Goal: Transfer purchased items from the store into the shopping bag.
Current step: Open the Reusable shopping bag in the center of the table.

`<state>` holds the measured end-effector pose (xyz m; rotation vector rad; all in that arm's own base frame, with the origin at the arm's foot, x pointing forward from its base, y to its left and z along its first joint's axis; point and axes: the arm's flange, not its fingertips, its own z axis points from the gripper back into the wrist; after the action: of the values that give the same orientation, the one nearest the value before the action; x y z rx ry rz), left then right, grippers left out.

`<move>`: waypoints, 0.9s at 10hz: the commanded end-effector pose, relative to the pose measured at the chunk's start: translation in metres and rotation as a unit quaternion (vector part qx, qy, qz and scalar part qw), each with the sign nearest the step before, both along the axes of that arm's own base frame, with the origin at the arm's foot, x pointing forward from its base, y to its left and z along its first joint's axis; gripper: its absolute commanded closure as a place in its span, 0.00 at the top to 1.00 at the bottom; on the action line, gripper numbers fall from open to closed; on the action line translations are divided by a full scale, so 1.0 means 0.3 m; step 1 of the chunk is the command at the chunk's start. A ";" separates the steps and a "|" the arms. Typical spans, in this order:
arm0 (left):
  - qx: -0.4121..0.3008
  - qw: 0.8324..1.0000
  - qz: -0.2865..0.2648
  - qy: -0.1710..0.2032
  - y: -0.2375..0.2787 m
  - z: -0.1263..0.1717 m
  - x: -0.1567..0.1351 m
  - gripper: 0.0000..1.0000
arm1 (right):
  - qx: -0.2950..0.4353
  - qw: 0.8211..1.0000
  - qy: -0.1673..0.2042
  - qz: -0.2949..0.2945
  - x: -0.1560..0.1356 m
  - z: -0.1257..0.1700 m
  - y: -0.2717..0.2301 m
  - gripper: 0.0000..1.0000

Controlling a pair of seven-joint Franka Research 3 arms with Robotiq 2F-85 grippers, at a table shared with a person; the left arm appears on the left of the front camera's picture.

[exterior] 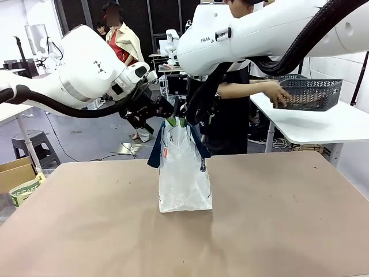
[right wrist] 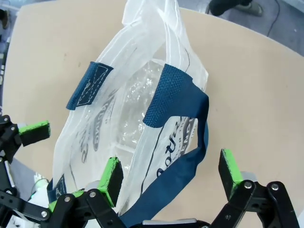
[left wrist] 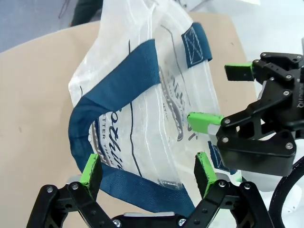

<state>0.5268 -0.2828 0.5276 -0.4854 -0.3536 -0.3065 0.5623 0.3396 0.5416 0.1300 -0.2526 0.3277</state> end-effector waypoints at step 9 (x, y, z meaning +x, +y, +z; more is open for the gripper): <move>-0.007 1.000 -0.008 0.004 -0.001 -0.025 -0.019 0.21 | 0.018 0.999 0.029 -0.015 -0.015 -0.027 0.003 0.22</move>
<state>0.5239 -0.2879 0.5220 -0.5026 -0.3420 -0.3263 0.5622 0.3416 0.5355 0.1415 -0.2301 0.3083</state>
